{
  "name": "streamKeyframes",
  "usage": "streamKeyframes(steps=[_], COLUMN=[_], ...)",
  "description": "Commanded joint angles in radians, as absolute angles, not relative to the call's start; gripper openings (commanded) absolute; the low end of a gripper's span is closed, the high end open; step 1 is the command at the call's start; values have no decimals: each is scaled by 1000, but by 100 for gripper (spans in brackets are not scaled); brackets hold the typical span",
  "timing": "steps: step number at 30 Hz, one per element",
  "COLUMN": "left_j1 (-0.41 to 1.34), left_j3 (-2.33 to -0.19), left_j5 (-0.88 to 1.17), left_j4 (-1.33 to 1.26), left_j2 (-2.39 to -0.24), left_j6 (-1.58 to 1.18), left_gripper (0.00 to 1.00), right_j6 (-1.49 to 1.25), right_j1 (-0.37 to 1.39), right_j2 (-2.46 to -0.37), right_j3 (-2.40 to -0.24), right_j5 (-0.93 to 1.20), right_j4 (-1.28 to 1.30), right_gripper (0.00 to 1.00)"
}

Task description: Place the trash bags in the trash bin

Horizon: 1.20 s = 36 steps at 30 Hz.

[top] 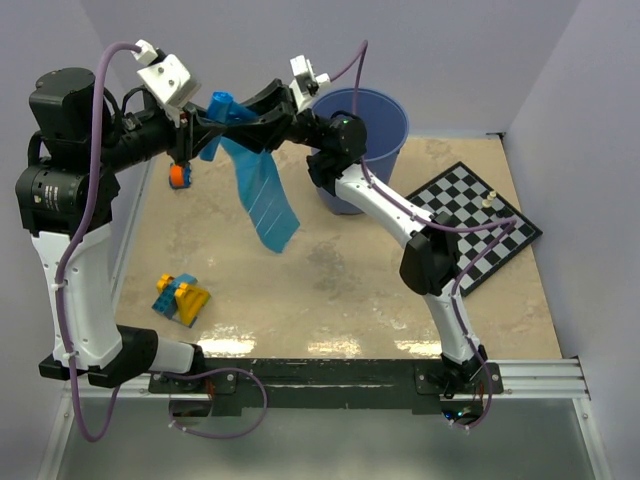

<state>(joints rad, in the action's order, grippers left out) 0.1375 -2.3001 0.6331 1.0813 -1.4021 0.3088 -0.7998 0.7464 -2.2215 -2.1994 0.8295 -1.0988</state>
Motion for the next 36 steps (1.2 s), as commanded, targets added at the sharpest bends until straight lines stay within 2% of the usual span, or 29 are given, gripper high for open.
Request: streamKeyframes(steps=[1,4,10,13,17,22,32,36], left_j1=[133,132,132,132,132,132,133,133], left_j3=[-2324,-2324,-2348,-2362,-2332,-2336,-2295,-2278], left_j5=[623,627,574,546,531,511,442,394], left_j4=[1052,1049,1002,982,956,936,821,758], left_j2=[-1404,-1405,-1419,-1437,-1457,-1503,-1597,-1655], left_j6=[296,296,279,287,261,259,224,209], left_gripper=[0,0,0,0,0,0,0,0], right_j6=[-841,-857,-1047,-1176,-1317,-1500,-1675,-1707], right_j1=[761,761,744,715,693,693,669,661], right_j2=[-2207,-2214,-2168,-2137,-2157,-2132,-2154,-2166], right_j3=[-2230,-2234,-2145,-2140,-2238,-2272,-2500,-2525], right_j5=[842,851,896,885,871,763,565,525], right_j4=[-1204,-1230,-1411,-1466,-1552,-1687,-1813,-1824], right_gripper=[23,6,0,0,0,0,0,0])
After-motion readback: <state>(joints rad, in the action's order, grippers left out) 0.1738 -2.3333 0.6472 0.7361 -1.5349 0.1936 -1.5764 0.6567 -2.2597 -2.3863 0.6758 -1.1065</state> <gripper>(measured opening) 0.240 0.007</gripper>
